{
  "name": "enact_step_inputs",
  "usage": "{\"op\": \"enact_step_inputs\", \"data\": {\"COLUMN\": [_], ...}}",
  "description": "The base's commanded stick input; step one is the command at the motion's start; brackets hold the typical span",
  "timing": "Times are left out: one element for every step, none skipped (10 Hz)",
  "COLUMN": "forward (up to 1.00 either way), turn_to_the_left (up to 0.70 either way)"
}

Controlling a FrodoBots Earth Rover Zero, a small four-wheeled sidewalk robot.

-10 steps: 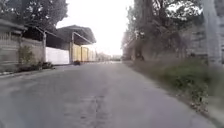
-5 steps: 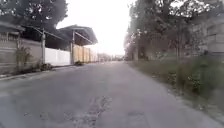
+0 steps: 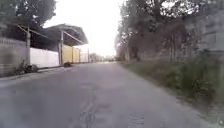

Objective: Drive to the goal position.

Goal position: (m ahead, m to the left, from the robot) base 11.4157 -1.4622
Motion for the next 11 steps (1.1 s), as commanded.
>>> {"op": "enact_step_inputs", "data": {"forward": [1.00,1.00,1.00,1.00,1.00,1.00,1.00,1.00,1.00,1.00,1.00], "turn_to_the_left": [0.00,0.00,0.00,0.00,0.00,0.00,0.00,0.00,0.00,0.00,0.00]}}
